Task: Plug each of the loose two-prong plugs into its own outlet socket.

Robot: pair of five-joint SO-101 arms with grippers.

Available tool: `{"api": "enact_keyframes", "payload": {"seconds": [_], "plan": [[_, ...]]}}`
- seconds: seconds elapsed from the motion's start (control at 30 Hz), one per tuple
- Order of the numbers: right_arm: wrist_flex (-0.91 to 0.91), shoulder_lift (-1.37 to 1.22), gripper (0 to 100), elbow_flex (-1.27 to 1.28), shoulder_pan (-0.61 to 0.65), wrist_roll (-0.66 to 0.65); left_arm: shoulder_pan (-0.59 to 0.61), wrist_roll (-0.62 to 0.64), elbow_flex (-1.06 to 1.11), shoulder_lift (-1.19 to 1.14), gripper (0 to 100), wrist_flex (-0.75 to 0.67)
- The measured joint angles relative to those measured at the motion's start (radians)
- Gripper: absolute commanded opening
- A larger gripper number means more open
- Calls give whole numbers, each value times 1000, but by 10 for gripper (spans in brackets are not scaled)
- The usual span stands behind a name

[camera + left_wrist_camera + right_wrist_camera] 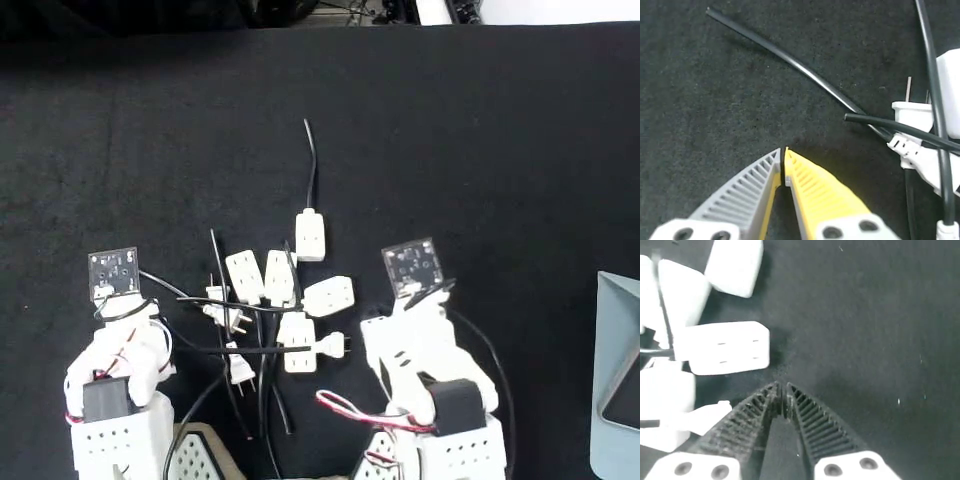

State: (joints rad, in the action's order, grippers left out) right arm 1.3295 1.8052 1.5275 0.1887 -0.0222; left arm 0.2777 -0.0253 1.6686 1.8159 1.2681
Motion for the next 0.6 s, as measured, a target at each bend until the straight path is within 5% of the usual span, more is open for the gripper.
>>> {"api": "enact_keyframes", "payload": {"seconds": [0.33, 0.6], "plan": [[-66, -298, 18, -155, 160, -81, 91, 0, 0, 0, 30, -120], [-74, -667, 175, -282, 293, -347, 138, 0, 11, 0, 30, -273]]}}
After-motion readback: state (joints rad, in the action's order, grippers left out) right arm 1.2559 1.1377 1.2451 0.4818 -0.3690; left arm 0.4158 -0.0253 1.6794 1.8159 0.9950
